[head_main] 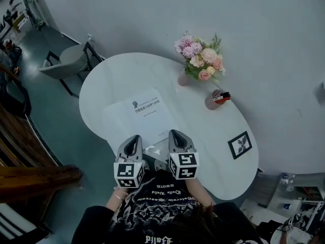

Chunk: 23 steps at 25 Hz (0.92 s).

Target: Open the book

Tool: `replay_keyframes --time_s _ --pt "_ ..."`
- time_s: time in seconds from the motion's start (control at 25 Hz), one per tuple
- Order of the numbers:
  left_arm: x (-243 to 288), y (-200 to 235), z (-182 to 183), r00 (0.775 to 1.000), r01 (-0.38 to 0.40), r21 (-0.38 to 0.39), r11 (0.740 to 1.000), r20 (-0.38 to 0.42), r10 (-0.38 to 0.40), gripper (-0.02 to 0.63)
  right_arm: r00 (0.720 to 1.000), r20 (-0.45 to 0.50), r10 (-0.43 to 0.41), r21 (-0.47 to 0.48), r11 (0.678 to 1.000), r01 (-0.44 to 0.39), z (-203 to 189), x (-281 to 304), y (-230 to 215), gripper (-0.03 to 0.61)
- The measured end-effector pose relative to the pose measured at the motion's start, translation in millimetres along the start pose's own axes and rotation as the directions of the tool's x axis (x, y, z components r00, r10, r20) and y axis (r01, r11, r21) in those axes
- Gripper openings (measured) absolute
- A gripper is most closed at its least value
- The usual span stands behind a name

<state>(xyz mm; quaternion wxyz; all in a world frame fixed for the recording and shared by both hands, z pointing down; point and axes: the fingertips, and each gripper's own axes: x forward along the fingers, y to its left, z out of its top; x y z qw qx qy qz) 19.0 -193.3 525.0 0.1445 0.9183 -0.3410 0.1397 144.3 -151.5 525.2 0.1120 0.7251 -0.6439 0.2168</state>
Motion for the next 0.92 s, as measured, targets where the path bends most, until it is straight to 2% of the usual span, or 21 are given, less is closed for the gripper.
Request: replay_keyframes --time_s 0.2,0.36,0.56,0.92 --pt "-1 -1 -1 1.0 -0.007 0.002 1.0 -0.006 0.007 0.025 0.999 -0.025 0.042 -0.013 0.999 -0.042 -5 3 5 0.026" --pt "-2 -2 -1 1.0 -0.012 0.004 1.0 -0.005 0.012 0.025 0.999 -0.029 0.038 -0.039 0.998 -0.039 -7 3 6 0.026" --pt "-3 -1 -2 1.0 -0.018 0.007 1.0 -0.007 0.018 0.025 0.998 -0.032 0.06 -0.017 0.998 -0.06 -8 7 9 0.026" --pt "-4 -2 -5 1.0 -0.018 0.006 1.0 -0.02 0.018 0.025 0.997 -0.054 0.054 -0.041 0.998 -0.056 -13 8 7 0.026"
